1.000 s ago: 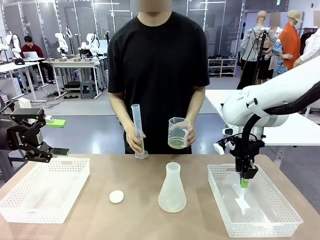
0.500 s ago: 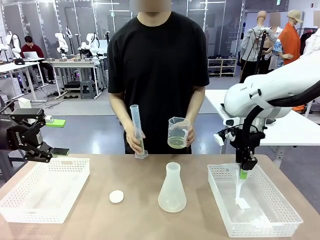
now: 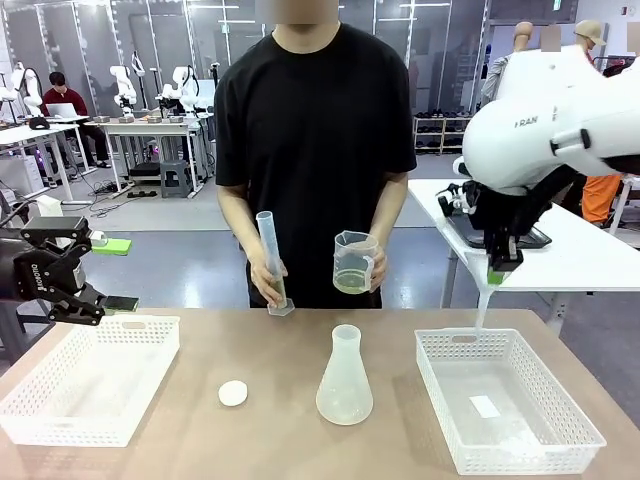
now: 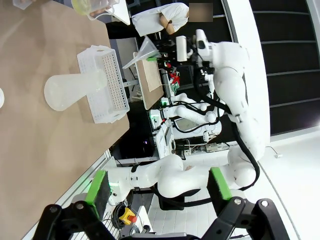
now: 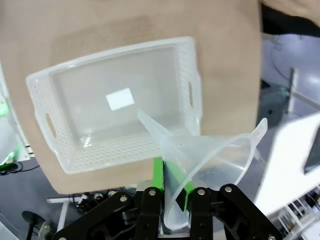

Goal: Prepare the solutions needed for the experiment.
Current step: Pick up the Plastic Funnel and insert it into the Big flask.

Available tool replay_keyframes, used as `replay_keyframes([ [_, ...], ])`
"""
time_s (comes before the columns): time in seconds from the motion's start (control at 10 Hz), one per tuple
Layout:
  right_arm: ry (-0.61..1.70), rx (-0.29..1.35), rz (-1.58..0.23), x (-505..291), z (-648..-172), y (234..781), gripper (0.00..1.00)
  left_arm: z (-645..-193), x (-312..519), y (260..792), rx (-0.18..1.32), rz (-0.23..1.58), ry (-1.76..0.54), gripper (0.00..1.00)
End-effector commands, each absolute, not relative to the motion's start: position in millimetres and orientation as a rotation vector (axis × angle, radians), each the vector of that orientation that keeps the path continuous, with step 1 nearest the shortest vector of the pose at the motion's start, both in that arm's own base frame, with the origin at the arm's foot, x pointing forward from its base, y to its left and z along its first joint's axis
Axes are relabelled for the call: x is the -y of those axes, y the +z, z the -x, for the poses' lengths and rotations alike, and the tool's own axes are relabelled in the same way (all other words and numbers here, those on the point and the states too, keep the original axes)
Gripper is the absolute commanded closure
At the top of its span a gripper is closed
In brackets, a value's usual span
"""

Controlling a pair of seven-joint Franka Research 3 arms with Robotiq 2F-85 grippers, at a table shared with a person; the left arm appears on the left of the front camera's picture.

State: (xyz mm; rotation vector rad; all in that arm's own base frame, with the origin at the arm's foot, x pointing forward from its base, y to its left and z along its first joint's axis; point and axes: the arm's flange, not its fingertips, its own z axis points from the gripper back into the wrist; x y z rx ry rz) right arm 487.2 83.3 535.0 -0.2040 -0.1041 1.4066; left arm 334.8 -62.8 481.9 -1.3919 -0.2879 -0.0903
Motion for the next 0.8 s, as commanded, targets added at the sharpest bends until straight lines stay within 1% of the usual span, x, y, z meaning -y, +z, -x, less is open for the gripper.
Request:
replay_keyframes([
  [0.0, 1.333, 0.156, 0.393, -94, -462, 543, 1.00, -336, 64, 484, 0.292, 1.411, -0.095, 0.00],
  [0.1, 1.288, 0.178, 0.464, -98, -454, 553, 1.00, -336, 64, 484, 0.292, 1.411, -0.095, 0.00],
  [0.3, 1.249, 0.211, 0.534, -107, -442, 561, 1.00, -336, 64, 484, 0.292, 1.411, -0.095, 0.00],
  [0.4, 1.240, 0.227, 0.539, -108, -439, 563, 1.00, -336, 64, 484, 0.292, 1.411, -0.095, 0.00],
  [0.5, 1.243, 0.239, 0.491, -109, -442, 562, 1.00, -336, 64, 484, 0.292, 1.411, -0.095, 0.00],
  [0.6, 1.283, 0.215, 0.510, -104, -443, 574, 1.00, -336, 64, 484, 0.292, 1.411, -0.095, 0.00],
  [0.7, 1.283, 0.215, 0.510, -104, -443, 574, 1.00, -336, 64, 484, 0.292, 1.411, -0.095, 0.00],
])
